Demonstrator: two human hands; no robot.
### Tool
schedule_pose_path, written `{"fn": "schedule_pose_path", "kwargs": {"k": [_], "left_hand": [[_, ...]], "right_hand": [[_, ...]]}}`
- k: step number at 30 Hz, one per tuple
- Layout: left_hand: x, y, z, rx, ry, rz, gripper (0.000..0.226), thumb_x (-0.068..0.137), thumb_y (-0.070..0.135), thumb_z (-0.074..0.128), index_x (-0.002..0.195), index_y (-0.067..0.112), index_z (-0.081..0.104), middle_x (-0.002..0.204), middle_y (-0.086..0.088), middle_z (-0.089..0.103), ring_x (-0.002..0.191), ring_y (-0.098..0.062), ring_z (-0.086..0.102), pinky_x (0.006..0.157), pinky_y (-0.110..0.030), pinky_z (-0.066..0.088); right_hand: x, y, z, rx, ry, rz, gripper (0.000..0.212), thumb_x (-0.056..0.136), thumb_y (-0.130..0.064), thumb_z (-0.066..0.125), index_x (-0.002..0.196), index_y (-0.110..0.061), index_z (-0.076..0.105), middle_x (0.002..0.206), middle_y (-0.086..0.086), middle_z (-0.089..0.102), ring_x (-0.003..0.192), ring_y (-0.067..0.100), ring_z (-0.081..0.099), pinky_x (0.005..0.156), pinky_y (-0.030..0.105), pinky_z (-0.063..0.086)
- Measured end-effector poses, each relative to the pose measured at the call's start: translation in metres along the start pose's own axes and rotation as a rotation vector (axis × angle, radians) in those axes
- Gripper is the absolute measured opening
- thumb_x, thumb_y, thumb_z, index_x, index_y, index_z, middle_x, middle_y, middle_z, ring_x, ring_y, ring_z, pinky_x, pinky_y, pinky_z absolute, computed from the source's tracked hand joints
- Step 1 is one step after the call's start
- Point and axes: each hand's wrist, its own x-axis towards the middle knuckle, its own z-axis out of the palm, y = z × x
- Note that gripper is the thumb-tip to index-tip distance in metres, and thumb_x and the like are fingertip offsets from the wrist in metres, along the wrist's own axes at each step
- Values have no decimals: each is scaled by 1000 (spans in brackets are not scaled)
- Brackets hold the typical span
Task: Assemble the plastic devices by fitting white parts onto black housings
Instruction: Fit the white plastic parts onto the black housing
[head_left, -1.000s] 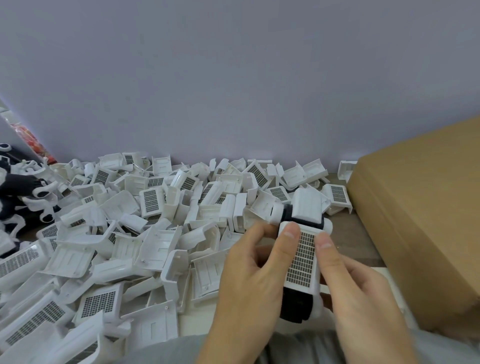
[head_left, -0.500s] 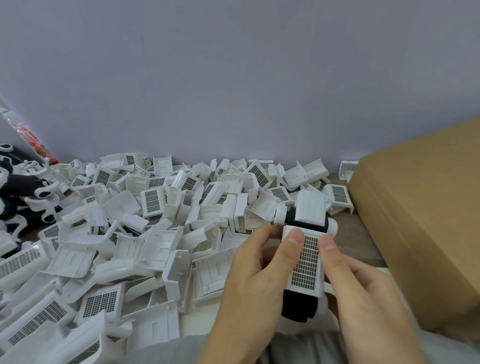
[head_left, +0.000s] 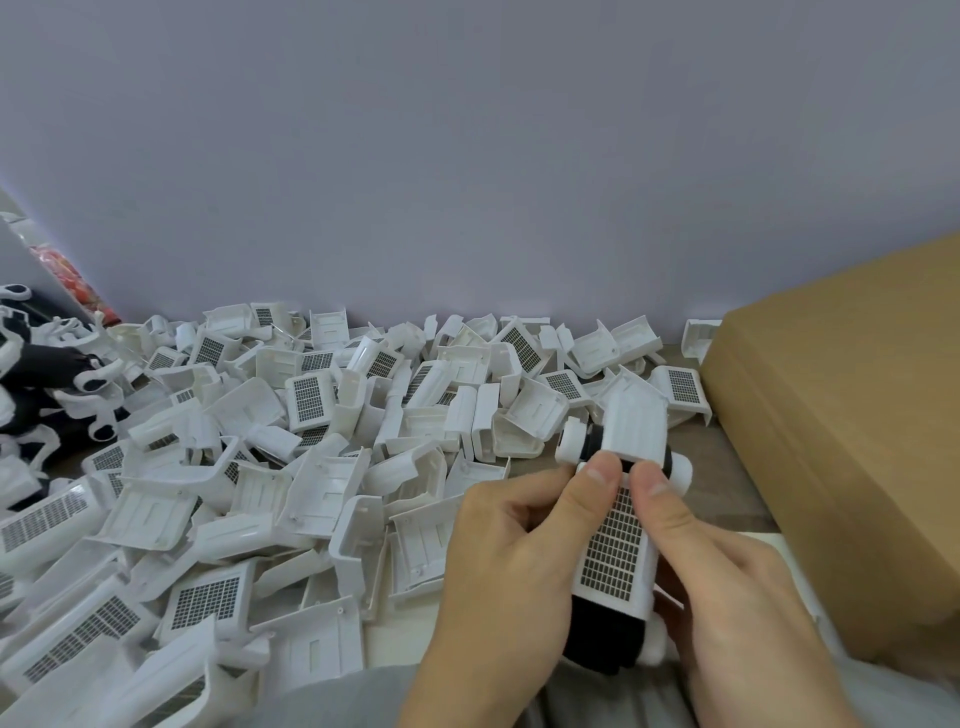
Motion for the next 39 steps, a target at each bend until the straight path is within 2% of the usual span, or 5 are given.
{"fn": "schedule_pose_path", "kwargs": {"k": [17,23,27,33,39], "left_hand": [[1,-3,1,18,35,-17,53,80,56,65,75,4,75,72,-28,66,60,-23,59,58,-35,43],[4,-1,4,-46,31,-120,47,84,56,66,71,12,76,65,-9,65,62,-18,57,56,-28,44],[4,-1,3,-83,-6,-139,42,85,50,62,83,10,77,74,-12,69,71,-20,63,63,-28,49],[1,-1,4,-72,-57,-172,35,86,40,60,98,12,78,88,-7,76,84,-18,71,76,-30,53],[2,1,0,-83,-47,-142,29,83,33,64,98,15,80,90,-7,77,81,-13,70,68,-23,54]], "right_hand": [[-1,-7,-2,-134,9,5,43,63,-59,58,59,-22,79,62,2,74,51,6,69,40,10,44],[5,5,-3,-51,-105,-32,63,51,-80,76,93,-33,81,92,4,79,89,20,76,89,42,55],[9,11,-4,-19,-122,-93,83,36,-83,79,104,-36,78,97,4,79,96,20,75,102,44,48],[7,7,-4,-26,-42,-80,46,56,-66,66,94,-42,78,89,2,79,89,17,76,93,44,53],[6,6,-8,-140,22,-129,44,57,-57,56,87,-35,79,80,-8,78,80,2,73,71,13,53]]}}
